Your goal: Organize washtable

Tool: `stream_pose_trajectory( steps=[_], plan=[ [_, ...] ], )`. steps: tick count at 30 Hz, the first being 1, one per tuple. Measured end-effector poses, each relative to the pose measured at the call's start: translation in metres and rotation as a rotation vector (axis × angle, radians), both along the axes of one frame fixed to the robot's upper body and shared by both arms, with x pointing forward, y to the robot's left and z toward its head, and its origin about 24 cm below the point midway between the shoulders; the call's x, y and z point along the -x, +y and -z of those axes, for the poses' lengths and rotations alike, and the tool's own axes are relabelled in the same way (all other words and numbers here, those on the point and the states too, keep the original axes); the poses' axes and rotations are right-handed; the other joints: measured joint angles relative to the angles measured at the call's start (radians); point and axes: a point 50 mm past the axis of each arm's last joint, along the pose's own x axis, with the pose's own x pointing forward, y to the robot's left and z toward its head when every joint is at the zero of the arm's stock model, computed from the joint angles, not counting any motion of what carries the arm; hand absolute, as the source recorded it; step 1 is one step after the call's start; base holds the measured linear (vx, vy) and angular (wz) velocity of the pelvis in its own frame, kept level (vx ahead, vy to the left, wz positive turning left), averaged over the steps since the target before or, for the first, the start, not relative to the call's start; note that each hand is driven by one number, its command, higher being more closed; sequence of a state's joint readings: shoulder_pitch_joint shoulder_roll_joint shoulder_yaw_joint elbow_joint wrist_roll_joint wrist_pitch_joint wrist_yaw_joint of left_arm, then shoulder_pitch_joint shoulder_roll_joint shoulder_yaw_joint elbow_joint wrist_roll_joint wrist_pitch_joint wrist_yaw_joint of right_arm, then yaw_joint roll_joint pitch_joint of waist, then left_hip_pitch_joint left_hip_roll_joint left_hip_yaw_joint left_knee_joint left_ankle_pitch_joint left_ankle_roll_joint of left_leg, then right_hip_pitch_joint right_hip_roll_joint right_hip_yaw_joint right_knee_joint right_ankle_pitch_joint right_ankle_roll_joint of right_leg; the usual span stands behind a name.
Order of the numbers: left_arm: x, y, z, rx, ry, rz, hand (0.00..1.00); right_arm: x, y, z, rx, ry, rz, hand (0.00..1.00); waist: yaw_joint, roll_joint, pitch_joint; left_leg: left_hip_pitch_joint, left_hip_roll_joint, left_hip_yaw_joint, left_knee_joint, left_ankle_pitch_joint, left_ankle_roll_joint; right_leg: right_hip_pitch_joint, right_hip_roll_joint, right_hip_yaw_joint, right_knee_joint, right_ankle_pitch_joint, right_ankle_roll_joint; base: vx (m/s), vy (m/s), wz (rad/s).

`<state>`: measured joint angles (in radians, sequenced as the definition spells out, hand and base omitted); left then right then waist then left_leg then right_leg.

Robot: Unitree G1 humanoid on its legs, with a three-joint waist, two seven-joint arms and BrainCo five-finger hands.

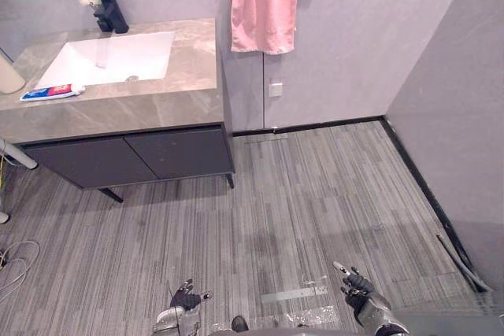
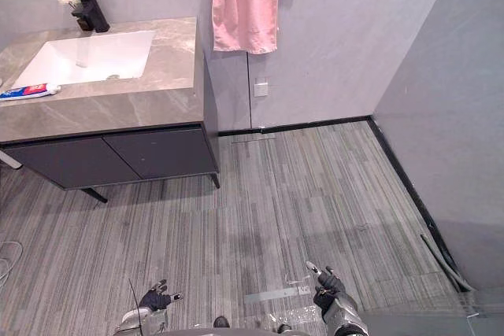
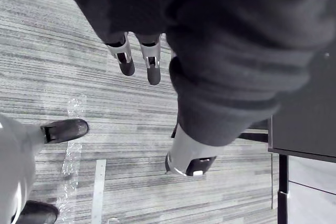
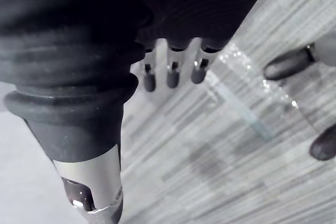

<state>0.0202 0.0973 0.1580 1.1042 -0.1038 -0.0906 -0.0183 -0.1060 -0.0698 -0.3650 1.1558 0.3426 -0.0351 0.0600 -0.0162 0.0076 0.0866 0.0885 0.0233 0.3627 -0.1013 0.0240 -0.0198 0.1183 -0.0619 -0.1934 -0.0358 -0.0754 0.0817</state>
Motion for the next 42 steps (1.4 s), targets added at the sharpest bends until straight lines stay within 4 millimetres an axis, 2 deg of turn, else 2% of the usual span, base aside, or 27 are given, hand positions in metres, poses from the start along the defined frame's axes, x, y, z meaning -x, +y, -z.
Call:
stream_pose_trajectory(
  steps=[5, 8, 16, 17, 18, 20, 22, 23, 24, 26, 27, 28, 29, 30, 31, 32, 33, 34, 36, 37, 38, 39, 41, 42],
  plan=[
    [0.005, -0.006, 0.003, 0.016, 0.015, -0.004, 0.0, 0.014, 0.002, 0.005, -0.015, 0.035, 0.023, 0.0, -0.008, 0.003, 0.012, 0.002, 0.0, 0.0, 0.0, 0.0, 0.0, 0.002, -0.001, -0.004, 0.001, -0.001, 0.006, 0.0, -0.007, 0.0],
    [0.014, -0.006, 0.005, 0.016, 0.036, -0.008, 0.0, 0.017, 0.006, 0.007, -0.014, 0.048, 0.002, 0.0, -0.025, 0.003, 0.013, 0.005, 0.0, 0.0, 0.0, 0.0, 0.0, 0.005, -0.001, -0.007, 0.001, -0.001, 0.006, -0.01, -0.01, 0.0],
    [0.022, -0.004, 0.006, -0.001, 0.057, -0.027, 0.0, 0.024, 0.006, 0.009, -0.013, 0.064, 0.0, 0.0, -0.023, 0.005, 0.015, -0.001, -0.001, -0.001, -0.001, -0.001, 0.0, -0.007, -0.002, -0.012, 0.001, -0.001, 0.005, -0.05, -0.014, 0.01],
    [0.02, -0.006, 0.006, -0.002, 0.052, -0.032, 0.0, 0.02, 0.004, 0.007, -0.015, 0.049, 0.016, 0.0, -0.024, 0.015, 0.039, -0.024, -0.005, 0.0, 0.0, -0.026, 0.015, -0.05, -0.01, -0.011, 0.036, -0.005, 0.007, -0.07, 0.056, -0.1],
    [0.019, -0.007, 0.006, -0.008, 0.051, -0.024, 0.0, 0.019, 0.003, 0.007, -0.017, 0.042, 0.025, 0.0, -0.023, 0.016, 0.05, -0.024, -0.007, 0.004, 0.0, -0.03, 0.013, -0.078, -0.018, -0.009, 0.088, -0.023, 0.011, -0.05, 0.096, -0.16],
    [0.018, -0.007, 0.006, -0.008, 0.047, -0.022, 0.0, 0.02, 0.004, 0.007, -0.023, 0.044, 0.032, 0.0, -0.022, 0.009, 0.056, -0.024, -0.015, 0.012, 0.001, -0.03, 0.017, -0.088, -0.028, -0.013, 0.111, -0.029, 0.013, 0.05, 0.091, -0.13],
    [0.015, -0.011, 0.005, -0.001, 0.042, -0.011, 0.0, 0.021, 0.002, 0.007, -0.018, 0.044, 0.033, 0.0, -0.022, 0.017, 0.067, -0.021, -0.019, 0.016, 0.0, -0.061, 0.027, -0.13, -0.046, -0.022, 0.207, -0.049, 0.042, 0.07, 0.157, -0.15],
    [-0.005, -0.007, 0.001, -0.031, 0.011, 0.059, 0.0, 0.019, -0.013, 0.003, 0.008, 0.019, 0.074, 0.0, -0.024, 0.039, 0.177, 0.034, -0.003, 0.029, 0.014, -0.119, 0.024, -0.407, -0.171, -0.214, 0.339, -0.008, 0.031, 0.38, 0.189, 0.09],
    [-0.001, 0.002, 0.001, -0.054, 0.026, 0.045, 0.0, 0.034, -0.008, 0.009, -0.002, 0.076, 0.05, 0.0, -0.029, -0.008, 0.175, 0.083, -0.014, 0.021, 0.02, -0.138, 0.0, -0.42, -0.198, -0.215, 0.216, 0.102, 0.013, 0.46, 0.169, 0.21],
    [-0.001, 0.003, 0.0, -0.059, 0.025, 0.045, 0.0, 0.039, -0.003, 0.011, -0.013, 0.089, 0.041, 0.0, -0.027, -0.028, 0.164, 0.088, -0.002, 0.006, 0.056, -0.16, -0.03, -0.408, -0.157, -0.216, 0.124, 0.182, -0.012, 0.53, -0.148, 0.31],
    [-0.002, 0.003, 0.0, -0.06, 0.024, 0.045, 0.0, 0.041, -0.001, 0.012, -0.019, 0.094, 0.042, 0.0, -0.029, -0.038, 0.159, 0.09, -0.006, 0.0, 0.059, -0.168, -0.041, -0.391, -0.148, -0.216, 0.097, 0.226, -0.036, 0.59, -0.275, 0.17],
    [-0.002, -0.003, 0.001, -0.039, 0.024, 0.028, 0.0, 0.044, -0.006, 0.012, -0.015, 0.097, 0.062, 0.0, -0.027, -0.018, 0.16, 0.116, 0.022, -0.002, 0.057, -0.188, -0.074, -0.371, -0.122, -0.218, 0.122, 0.261, -0.098, 0.53, -0.261, 0.08],
    [0.0, -0.015, 0.003, -0.007, 0.024, 0.017, 0.0, 0.043, -0.014, 0.01, 0.004, 0.092, 0.073, 0.0, -0.027, 0.021, 0.157, 0.115, 0.061, 0.0, 0.076, -0.2, -0.122, -0.379, -0.094, -0.227, 0.18, 0.226, -0.11, 0.55, -0.283, 0.01],
    [0.006, -0.018, 0.005, 0.021, 0.026, -0.041, 0.0, 0.043, -0.017, 0.01, 0.007, 0.086, 0.093, 0.0, -0.023, 0.035, 0.158, 0.068, 0.131, -0.004, 0.277, -0.232, -0.158, -0.372, -0.079, -0.229, 0.331, 0.085, -0.122, 0.6, -0.401, 0.08],
    [0.006, -0.007, 0.003, 0.039, -0.013, -0.188, 0.0, 0.053, -0.011, 0.013, -0.01, 0.113, 0.102, 0.0, -0.021, 0.012, 0.162, -0.07, 0.246, 0.011, 0.732, -0.212, -0.093, -0.276, -0.046, -0.23, 0.332, -0.027, -0.136, 0.67, -0.521, 0.03],
    [0.008, -0.005, 0.002, 0.045, -0.025, -0.227, 0.0, 0.056, -0.009, 0.014, -0.013, 0.121, 0.098, 0.0, -0.012, 0.025, 0.163, -0.133, 0.302, -0.009, 0.9, -0.189, -0.061, -0.228, -0.015, -0.228, 0.319, -0.057, -0.145, 0.54, -0.459, -0.23],
    [0.009, -0.006, 0.001, 0.054, -0.044, -0.25, 0.0, 0.057, -0.011, 0.014, 0.0, 0.125, 0.087, 0.0, 0.004, 0.027, 0.155, -0.199, 0.334, -0.033, 1.04, -0.191, -0.056, -0.173, 0.017, -0.211, 0.295, -0.082, -0.154, 0.51, -0.329, -0.57],
    [0.007, -0.007, 0.0, 0.061, -0.058, -0.252, 0.0, 0.053, -0.012, 0.013, 0.004, 0.11, 0.084, 0.0, 0.007, 0.023, 0.144, -0.266, 0.331, -0.027, 1.079, -0.201, -0.04, -0.116, 0.033, -0.199, 0.256, -0.086, -0.146, 0.53, -0.263, -0.66],
    [0.001, -0.005, -0.002, 0.057, -0.08, -0.244, 0.0, 0.049, -0.012, 0.011, 0.004, 0.095, 0.089, 0.0, 0.008, 0.012, 0.138, -0.351, 0.293, 0.004, 0.985, -0.204, -0.037, -0.023, 0.042, -0.182, 0.186, -0.089, -0.134, 0.58, -0.256, -0.43],
    [-0.001, -0.004, -0.002, 0.054, -0.086, -0.242, 0.0, 0.045, -0.012, 0.011, 0.005, 0.088, 0.087, 0.0, 0.011, 0.009, 0.138, -0.382, 0.262, 0.004, 0.888, -0.202, -0.041, 0.016, 0.044, -0.172, 0.154, -0.091, -0.129, 0.63, -0.197, -0.42],
    [-0.002, -0.004, -0.003, 0.056, -0.091, -0.249, 0.0, 0.039, -0.012, 0.009, 0.005, 0.074, 0.083, 0.0, 0.019, 0.005, 0.138, -0.403, 0.205, -0.01, 0.701, -0.195, -0.048, 0.057, 0.043, -0.154, 0.127, -0.102, -0.111, 0.73, -0.17, -0.52],
    [-0.004, -0.005, -0.003, 0.06, -0.091, -0.25, 0.0, 0.038, -0.012, 0.009, 0.006, 0.072, 0.083, 0.0, 0.031, 0.005, 0.138, -0.405, 0.143, -0.045, 0.455, -0.15, -0.064, 0.101, 0.045, -0.139, 0.099, -0.111, -0.096, 0.6, -0.075, -0.48],
    [-0.003, -0.005, -0.003, 0.066, -0.089, -0.261, 0.0, 0.037, -0.012, 0.009, 0.012, 0.073, 0.083, 0.0, 0.038, 0.01, 0.136, -0.419, 0.089, -0.113, 0.222, -0.068, -0.058, 0.166, 0.07, -0.107, 0.062, -0.131, -0.063, 0.6, 0.042, -0.5],
    [-0.002, -0.003, -0.003, 0.066, -0.089, -0.272, 0.0, 0.036, -0.01, 0.009, 0.011, 0.073, 0.076, 0.0, 0.043, 0.014, 0.133, -0.434, 0.079, -0.131, 0.201, -0.034, -0.025, 0.194, 0.084, -0.083, 0.058, -0.147, -0.036, 0.75, 0.138, -0.91]
  ],
)
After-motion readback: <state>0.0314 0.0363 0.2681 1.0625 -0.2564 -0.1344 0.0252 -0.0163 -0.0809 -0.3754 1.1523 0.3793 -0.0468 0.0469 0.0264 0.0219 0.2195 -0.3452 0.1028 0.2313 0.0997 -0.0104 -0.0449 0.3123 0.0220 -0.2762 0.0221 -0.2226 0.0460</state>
